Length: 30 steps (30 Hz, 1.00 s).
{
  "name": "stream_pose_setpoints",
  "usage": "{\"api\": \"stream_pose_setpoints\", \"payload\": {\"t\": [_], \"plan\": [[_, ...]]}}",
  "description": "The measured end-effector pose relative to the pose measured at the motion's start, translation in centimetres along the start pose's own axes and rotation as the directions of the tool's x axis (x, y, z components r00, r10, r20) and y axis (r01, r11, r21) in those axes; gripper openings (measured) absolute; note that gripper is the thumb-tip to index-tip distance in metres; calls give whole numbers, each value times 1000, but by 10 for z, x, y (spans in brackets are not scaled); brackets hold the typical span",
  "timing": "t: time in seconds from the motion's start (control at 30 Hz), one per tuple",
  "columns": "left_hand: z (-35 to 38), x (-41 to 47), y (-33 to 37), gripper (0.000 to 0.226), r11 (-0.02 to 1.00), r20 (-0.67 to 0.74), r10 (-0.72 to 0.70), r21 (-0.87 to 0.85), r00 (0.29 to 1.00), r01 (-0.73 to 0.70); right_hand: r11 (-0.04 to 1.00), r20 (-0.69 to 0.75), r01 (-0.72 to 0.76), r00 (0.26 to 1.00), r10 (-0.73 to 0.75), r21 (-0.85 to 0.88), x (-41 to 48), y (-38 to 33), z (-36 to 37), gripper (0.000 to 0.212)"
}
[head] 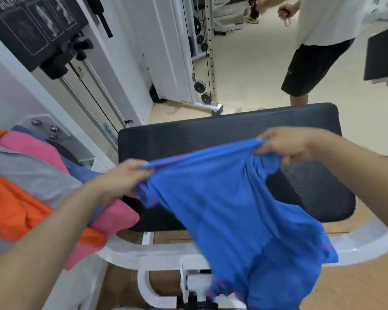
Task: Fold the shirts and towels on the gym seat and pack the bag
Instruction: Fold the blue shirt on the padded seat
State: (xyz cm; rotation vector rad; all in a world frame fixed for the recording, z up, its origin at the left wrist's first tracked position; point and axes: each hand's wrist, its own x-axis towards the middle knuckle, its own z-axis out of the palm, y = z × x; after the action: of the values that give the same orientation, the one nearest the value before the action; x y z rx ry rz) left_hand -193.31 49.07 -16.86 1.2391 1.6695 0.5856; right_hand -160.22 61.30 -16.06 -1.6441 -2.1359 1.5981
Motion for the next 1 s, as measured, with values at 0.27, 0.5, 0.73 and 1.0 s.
{"api": "stream_pose_setpoints", "payload": {"t": [0.27, 0.5, 0.73, 1.0], "plan": [[-46, -11, 132, 24, 732, -869, 494, 394, 35, -556, 498, -882, 818, -26, -470, -289, -17, -125, -33, 43], [56, -24, -26, 35, 866, -294, 345, 467, 891, -181, 824, -369, 162, 836, -407, -543, -4, 46, 80, 40], [71, -9, -80, 60, 816, 166, -149, 577, 975, 26, 713, -173, 16, 966, -191, -701, -10, 80, 108, 85], [59, 52, -31, 48, 819, -494, 506, 531, 707, -216, 786, -63, 4, 997, -55, -618, -7, 41, 83, 56]]}}
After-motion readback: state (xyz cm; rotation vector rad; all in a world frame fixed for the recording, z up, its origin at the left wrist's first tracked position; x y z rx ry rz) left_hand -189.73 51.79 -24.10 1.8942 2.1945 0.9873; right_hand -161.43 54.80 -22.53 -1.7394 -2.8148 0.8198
